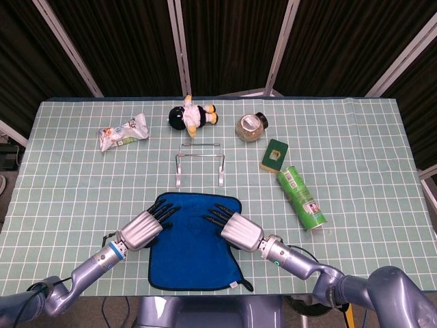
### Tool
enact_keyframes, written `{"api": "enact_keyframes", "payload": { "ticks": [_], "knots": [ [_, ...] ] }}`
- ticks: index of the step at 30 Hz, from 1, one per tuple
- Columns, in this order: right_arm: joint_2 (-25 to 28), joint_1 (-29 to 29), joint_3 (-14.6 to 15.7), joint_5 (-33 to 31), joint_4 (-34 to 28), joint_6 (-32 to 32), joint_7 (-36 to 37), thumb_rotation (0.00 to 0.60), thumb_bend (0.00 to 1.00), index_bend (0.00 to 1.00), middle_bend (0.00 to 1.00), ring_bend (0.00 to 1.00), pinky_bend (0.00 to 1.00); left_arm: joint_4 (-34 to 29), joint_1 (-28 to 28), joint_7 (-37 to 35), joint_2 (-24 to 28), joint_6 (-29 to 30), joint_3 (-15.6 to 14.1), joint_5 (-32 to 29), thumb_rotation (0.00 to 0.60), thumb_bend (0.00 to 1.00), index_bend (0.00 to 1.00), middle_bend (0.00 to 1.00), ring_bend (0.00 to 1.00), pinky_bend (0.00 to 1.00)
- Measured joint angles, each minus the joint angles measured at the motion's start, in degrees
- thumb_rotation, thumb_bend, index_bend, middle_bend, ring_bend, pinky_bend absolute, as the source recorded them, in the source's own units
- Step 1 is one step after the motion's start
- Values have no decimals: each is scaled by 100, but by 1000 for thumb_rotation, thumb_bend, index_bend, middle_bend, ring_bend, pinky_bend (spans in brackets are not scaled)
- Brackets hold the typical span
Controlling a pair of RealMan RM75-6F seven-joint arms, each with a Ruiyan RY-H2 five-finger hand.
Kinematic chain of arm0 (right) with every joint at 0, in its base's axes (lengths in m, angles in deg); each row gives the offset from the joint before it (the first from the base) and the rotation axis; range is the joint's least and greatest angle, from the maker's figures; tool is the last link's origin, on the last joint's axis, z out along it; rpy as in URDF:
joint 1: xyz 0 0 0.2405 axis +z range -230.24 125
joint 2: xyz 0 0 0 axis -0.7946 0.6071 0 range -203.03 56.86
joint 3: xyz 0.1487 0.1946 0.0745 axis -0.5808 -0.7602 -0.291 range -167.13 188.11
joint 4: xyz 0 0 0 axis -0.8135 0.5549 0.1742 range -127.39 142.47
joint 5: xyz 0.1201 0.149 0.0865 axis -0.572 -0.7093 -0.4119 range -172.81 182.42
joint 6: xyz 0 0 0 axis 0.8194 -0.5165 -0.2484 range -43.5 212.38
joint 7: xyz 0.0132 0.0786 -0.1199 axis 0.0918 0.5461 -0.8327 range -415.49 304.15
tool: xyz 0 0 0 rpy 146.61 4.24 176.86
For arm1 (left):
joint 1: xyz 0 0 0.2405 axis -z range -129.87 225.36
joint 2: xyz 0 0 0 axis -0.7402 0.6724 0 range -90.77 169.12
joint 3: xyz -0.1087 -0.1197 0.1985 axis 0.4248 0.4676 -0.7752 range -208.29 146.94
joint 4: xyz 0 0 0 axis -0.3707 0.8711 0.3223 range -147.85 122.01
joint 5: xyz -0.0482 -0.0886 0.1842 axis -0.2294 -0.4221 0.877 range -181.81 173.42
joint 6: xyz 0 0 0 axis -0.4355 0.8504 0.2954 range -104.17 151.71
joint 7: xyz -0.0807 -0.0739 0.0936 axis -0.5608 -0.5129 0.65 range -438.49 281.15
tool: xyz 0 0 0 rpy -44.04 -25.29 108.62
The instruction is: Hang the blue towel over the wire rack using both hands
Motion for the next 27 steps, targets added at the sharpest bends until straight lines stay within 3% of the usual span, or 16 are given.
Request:
{"api": "enact_keyframes", "payload": {
  "ticks": [11,27],
  "knots": [
    [-18,-9,3,-22,-4,37,-48,600,487,635,73,0,0,-45,-107,-66,301,134,-159,3,600,235,403,0,0,0],
    [-94,-2,8,-29,77,62,-16,600,486,636,74,0,0,21,35,-56,79,49,-84,7,600,234,402,0,0,0]
  ]
}}
